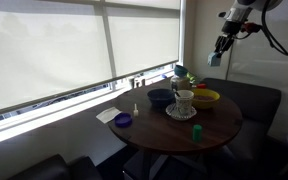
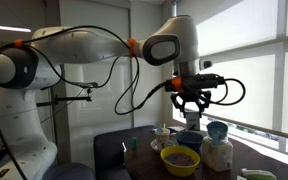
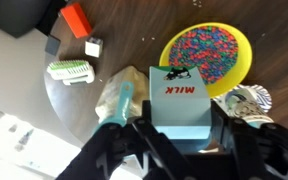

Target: Pick up the light blue object and put it on the green cylindrical block

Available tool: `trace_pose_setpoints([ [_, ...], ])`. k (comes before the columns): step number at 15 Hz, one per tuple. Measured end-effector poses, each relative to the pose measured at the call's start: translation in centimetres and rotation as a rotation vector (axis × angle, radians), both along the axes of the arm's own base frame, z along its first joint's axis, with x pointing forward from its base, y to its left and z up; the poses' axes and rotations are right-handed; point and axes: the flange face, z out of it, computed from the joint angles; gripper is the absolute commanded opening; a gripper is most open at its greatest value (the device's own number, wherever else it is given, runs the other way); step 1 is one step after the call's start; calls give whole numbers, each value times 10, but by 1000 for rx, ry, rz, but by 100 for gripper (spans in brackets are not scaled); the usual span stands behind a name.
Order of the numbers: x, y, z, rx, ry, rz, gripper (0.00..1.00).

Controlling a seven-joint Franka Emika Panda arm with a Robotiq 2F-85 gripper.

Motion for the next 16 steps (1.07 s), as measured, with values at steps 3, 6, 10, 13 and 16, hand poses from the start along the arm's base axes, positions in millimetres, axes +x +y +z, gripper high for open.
trace_pose_setpoints([
  [3, -6, 86, 23, 44, -56, 151, 31],
  [6, -16, 178, 26, 113, -62, 311, 31],
  [10, -40, 287, 6, 114, -3, 405, 31],
  [13, -51, 327, -11, 87, -35, 378, 56],
  [16, -53, 322, -26, 89, -58, 345, 56],
])
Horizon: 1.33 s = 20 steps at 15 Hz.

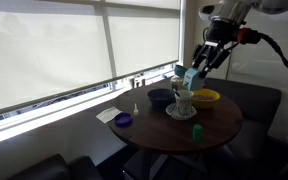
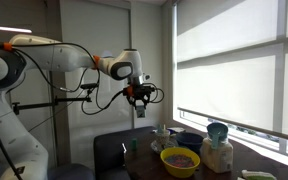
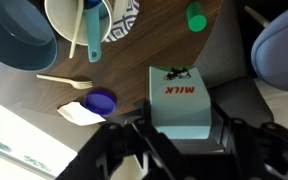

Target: Pick up the light blue object and put it on the green cylindrical block

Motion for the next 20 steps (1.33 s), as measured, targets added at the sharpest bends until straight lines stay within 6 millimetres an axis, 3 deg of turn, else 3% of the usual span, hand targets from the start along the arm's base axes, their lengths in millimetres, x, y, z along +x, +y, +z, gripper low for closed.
trace_pose_setpoints([
  [1, -1, -3, -2, 1, 0, -6, 56],
  [2, -1, -4, -1, 2, -1, -8, 31],
  [6, -2, -6, -5, -26, 14, -10, 31],
  [11, -21, 4, -45, -102, 126, -68, 31],
  [15, -45, 22, -71, -77, 98, -119, 31],
  [16, -50, 23, -77, -67, 82, -140, 56],
  [17, -53, 23, -81, -69, 83, -142, 56],
  [18, -54, 23, -82, -68, 85, -141, 31],
  [20, -52, 21, -83, -65, 88, -143, 31],
])
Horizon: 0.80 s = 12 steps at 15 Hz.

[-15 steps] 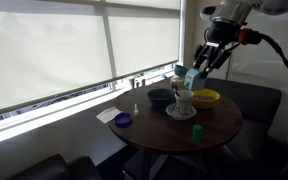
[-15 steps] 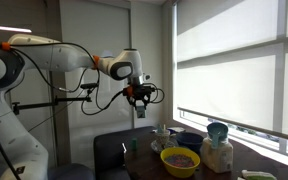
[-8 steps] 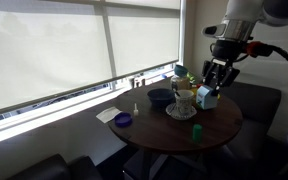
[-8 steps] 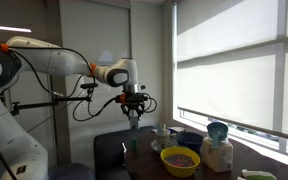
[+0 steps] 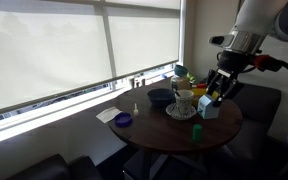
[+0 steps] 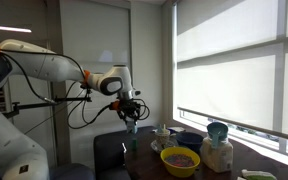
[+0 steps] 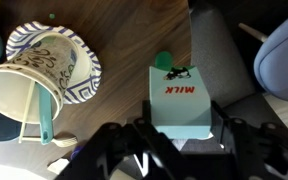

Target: Pick up the light blue object and put it on the green cylindrical block

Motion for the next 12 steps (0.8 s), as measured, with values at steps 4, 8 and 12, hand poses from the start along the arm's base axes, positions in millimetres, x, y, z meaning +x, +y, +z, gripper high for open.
trace_pose_setpoints([
  [4, 4, 0, -6, -3, 5, -1, 31],
  [8, 10, 6, -13, -29, -14, 17, 31],
  [12, 9, 20, -21, -39, -7, 43, 31],
])
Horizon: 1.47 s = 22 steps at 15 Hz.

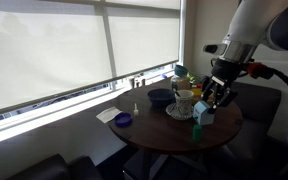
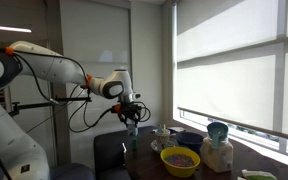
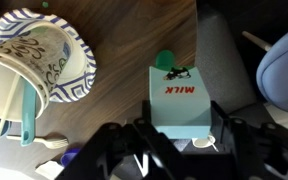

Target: Pick up the light blue object and put it on the green cylindrical block

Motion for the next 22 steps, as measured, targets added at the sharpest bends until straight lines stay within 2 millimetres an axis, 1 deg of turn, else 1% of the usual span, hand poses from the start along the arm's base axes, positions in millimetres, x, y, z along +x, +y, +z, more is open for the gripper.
trace_pose_setpoints([
  [2, -1, 4, -3, 1, -1, 3, 31],
  [4, -1, 4, -6, 6, -11, -6, 31],
  [12, -4, -4, -28, 16, -22, -40, 31],
  [18, -2, -6, -26, 32, -62, -60, 31],
  [22, -4, -3, -28, 36, -58, -54, 31],
])
